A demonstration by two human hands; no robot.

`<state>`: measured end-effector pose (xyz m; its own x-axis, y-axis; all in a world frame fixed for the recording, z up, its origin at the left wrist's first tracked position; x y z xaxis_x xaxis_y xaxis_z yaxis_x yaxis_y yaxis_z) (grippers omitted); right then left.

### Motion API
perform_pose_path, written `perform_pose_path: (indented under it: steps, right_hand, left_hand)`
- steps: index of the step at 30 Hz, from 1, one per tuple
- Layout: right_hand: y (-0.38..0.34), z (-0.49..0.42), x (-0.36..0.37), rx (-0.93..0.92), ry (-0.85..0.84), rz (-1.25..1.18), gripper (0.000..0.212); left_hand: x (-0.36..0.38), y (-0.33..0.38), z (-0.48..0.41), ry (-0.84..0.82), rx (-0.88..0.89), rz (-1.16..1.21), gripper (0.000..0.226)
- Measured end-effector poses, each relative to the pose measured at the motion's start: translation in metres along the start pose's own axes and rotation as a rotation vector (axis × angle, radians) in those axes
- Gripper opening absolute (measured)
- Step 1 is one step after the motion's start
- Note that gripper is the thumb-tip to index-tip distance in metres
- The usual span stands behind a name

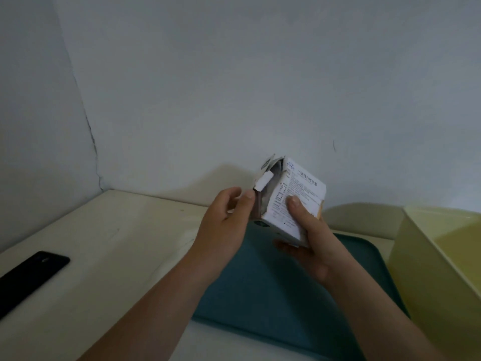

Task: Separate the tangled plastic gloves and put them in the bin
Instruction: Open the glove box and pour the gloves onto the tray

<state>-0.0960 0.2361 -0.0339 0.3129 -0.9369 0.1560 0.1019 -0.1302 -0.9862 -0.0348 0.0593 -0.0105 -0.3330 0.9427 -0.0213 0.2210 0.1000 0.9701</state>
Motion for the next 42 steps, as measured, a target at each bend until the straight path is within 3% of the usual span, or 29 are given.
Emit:
perform_pose_path:
  steps: [4, 5, 6, 9, 11, 14, 19, 22, 24, 27, 31, 33, 36, 38, 40, 42]
  right_hand:
    - [-0.002, 0.001, -0.008, 0.021, -0.003, -0.019, 0.078]
    - [-0.003, 0.001, -0.009, 0.010, -0.001, -0.005, 0.076]
    - [-0.004, 0.001, -0.010, -0.011, 0.003, 0.006, 0.074]
    - [-0.008, 0.001, -0.011, -0.086, 0.038, 0.040, 0.070]
    - [-0.010, 0.001, -0.010, -0.122, 0.064, 0.107, 0.070]
    - [-0.012, 0.002, -0.010, -0.140, 0.050, 0.188, 0.068]
    - [-0.011, 0.000, -0.016, -0.120, 0.094, 0.177, 0.069]
    - [-0.010, -0.001, -0.016, -0.129, 0.097, 0.184, 0.066]
    - [-0.010, -0.001, -0.016, -0.133, 0.122, 0.153, 0.064]
    - [-0.013, 0.000, -0.017, -0.148, 0.097, 0.162, 0.058]
    - [-0.012, 0.001, -0.021, -0.125, 0.057, 0.185, 0.053]
    - [-0.011, 0.000, -0.022, -0.105, 0.048, 0.184, 0.054]
    - [-0.012, -0.001, -0.024, -0.096, -0.004, 0.189, 0.053]
    - [-0.015, 0.001, -0.023, -0.113, -0.066, 0.207, 0.050]
    - [-0.017, 0.002, -0.022, -0.142, -0.118, 0.211, 0.050]
    - [-0.018, 0.003, -0.022, -0.158, -0.138, 0.228, 0.051]
  left_hand:
    - [-0.023, -0.007, -0.014, 0.100, -0.036, -0.097, 0.028]
    - [-0.029, -0.007, -0.016, 0.125, -0.028, -0.158, 0.018]
    - [-0.035, -0.003, -0.015, 0.164, 0.015, -0.271, 0.024]
    - [-0.032, 0.017, -0.007, 0.229, 0.402, -0.465, 0.033]
    - [-0.016, 0.027, 0.001, 0.048, 0.552, -0.459, 0.026]
    - [-0.001, 0.019, 0.005, -0.202, 0.483, -0.532, 0.034]
    - [-0.013, 0.002, -0.005, -0.184, 0.471, -0.705, 0.016]
    - [-0.015, -0.001, -0.006, -0.123, 0.424, -0.767, 0.021]
    - [-0.016, -0.004, -0.007, -0.103, 0.389, -0.752, 0.026]
    - [-0.014, -0.006, -0.005, -0.180, 0.312, -0.580, 0.008]
    - [-0.010, -0.004, -0.001, -0.307, 0.315, -0.606, 0.024]
    - [-0.012, -0.001, -0.001, -0.261, 0.296, -0.544, 0.025]
    - [-0.017, 0.007, -0.001, -0.189, 0.241, -0.504, 0.047]
    - [-0.019, 0.012, -0.001, -0.181, 0.217, -0.489, 0.046]
    - [-0.019, 0.018, 0.000, -0.163, 0.265, -0.598, 0.053]
    - [-0.018, 0.022, -0.001, -0.135, 0.288, -0.842, 0.089]
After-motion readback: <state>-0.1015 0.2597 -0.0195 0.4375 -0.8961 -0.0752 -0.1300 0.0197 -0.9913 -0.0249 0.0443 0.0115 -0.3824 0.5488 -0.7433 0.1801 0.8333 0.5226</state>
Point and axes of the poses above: each hand's wrist, its own z-axis away from the middle knuckle, its own x-axis out of the palm, y = z × x, the point moved 2 cm from there along -z, towards the middle knuckle, and after that the axes turned 7 degrees about z, right-handed, at the moved point
